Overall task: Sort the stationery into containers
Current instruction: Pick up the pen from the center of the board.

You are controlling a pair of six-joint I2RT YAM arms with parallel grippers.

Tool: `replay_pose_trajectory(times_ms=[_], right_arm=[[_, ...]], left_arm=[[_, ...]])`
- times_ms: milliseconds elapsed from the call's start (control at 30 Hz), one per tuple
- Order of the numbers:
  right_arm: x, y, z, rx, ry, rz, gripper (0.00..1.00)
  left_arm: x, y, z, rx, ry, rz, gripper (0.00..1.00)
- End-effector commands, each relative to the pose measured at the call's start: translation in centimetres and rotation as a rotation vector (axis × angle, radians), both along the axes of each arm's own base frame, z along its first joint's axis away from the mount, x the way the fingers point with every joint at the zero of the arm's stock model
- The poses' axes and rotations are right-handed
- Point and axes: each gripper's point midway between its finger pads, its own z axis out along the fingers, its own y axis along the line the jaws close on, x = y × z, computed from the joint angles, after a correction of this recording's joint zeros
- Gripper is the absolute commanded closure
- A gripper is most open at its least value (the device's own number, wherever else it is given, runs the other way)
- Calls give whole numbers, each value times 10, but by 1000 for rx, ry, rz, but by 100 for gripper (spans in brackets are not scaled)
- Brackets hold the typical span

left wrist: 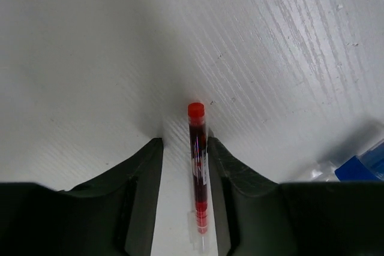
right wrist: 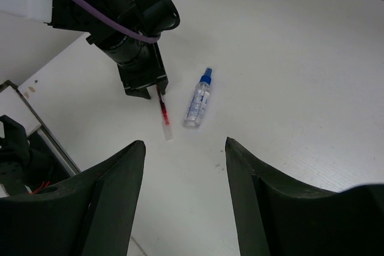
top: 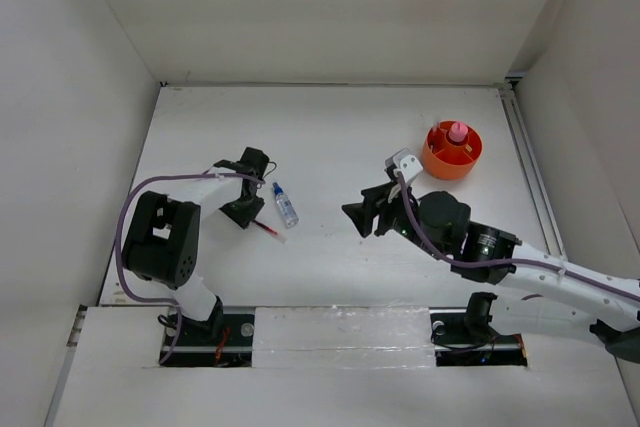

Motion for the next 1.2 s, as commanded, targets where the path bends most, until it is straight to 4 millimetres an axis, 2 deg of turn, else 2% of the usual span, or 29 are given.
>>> replay_pose_trajectory(times_ms=[0,100,133,200,267,433,600,633,667,700,767,800,867,900,933,967,1000,1033,1100,1133,1167], right_arm=[[-3,-2,19,69,-41,14,38],[-4,-6,24,84,-50,5,38],[-4,-6,24,85,-50,4,38],[-3,-6,24,78,-56,5,38],[-3,-6,24,78,-56,5,38],[-2,-1,17,64,-47,18,38],[-3,11,12,111,-63,75,38],[-3,15,20,156,-86,101,40],[-4,17,21,181,-87,116,40],[-4,19,12,183,-87,134,41],[-11,26,23,247,-109,203,41],[-12,27,23,255,-115,221,41],[-16,35,23,261,-118,264,41],[-24,39,32,282,-152,317,41],[-28,41,28,289,-157,343,41],[-31,42,28,302,-181,364,39],[-37,42,44,371,-242,392,39],[-38,40,31,376,-247,392,35],[-40,39,33,400,-304,402,32],[-39,39,39,422,-339,401,32],[-30,43,31,402,-335,380,31]], left_arm=[[-17,4,-19,11,83,31,70],[-24,4,-26,8,106,30,81],[-18,2,-27,-1,82,30,87],[-24,1,-32,-6,108,29,100],[-24,1,-32,-8,106,38,100],[-27,9,-14,4,40,48,100],[-13,-6,32,-77,-123,17,100],[-9,-10,41,-100,-148,14,100],[-1,-16,55,-115,-191,-8,100],[1,-17,69,-129,-229,-9,100],[6,-24,89,-159,-275,-23,100],[13,-27,109,-181,-333,-25,100],[18,-33,128,-216,-379,-45,100],[19,-36,137,-236,-399,-50,100],[22,-37,152,-264,-436,-49,100],[26,-40,159,-290,-463,-58,100],[26,-49,166,-344,-480,-80,100],[33,-53,181,-389,-541,-77,100],[34,-67,196,-473,-568,-103,100],[36,-71,209,-498,-599,-115,100],[41,-71,226,-519,-636,-109,100]])
